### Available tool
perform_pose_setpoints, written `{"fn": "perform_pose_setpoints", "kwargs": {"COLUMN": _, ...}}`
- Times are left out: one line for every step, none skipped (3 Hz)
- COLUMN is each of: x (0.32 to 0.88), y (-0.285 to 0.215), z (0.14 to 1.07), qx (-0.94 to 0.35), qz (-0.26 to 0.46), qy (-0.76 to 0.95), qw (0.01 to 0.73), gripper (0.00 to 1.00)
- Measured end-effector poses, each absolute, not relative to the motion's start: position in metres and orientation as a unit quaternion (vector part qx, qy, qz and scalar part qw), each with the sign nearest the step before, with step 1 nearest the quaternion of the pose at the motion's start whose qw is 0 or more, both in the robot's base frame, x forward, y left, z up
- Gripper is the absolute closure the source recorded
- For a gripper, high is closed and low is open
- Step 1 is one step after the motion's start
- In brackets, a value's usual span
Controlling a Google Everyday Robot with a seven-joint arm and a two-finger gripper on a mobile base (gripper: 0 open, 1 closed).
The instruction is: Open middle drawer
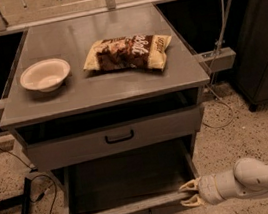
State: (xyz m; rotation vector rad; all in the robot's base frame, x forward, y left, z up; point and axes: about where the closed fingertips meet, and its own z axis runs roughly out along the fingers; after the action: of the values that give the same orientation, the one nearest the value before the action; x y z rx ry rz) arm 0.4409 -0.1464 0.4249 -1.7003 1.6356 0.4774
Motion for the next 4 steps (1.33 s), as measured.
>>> {"fn": "perform_pose_setpoints", "kwargs": {"x": 0.431, "y": -0.151, "z": 0.419, "qx": -0.655, "qz": 0.201, "qy": 0.634, "qw": 0.36, "gripper": 0.25}}
{"fn": "perform_pose_setpoints", "kwargs": {"x": 0.415, "y": -0.163, "z": 0.412, "qx": -0.64, "qz": 0.218, "qy": 0.64, "qw": 0.364, "gripper": 0.47}}
{"fn": "perform_pose_setpoints", "kwargs": {"x": 0.415, "y": -0.163, "z": 0.419, "qx": -0.64, "qz": 0.218, "qy": 0.64, "qw": 0.364, "gripper": 0.7}}
{"fn": "perform_pose_setpoints", "kwargs": {"x": 0.414, "y": -0.162, "z": 0.422, "qx": -0.64, "qz": 0.218, "qy": 0.64, "qw": 0.364, "gripper": 0.94}}
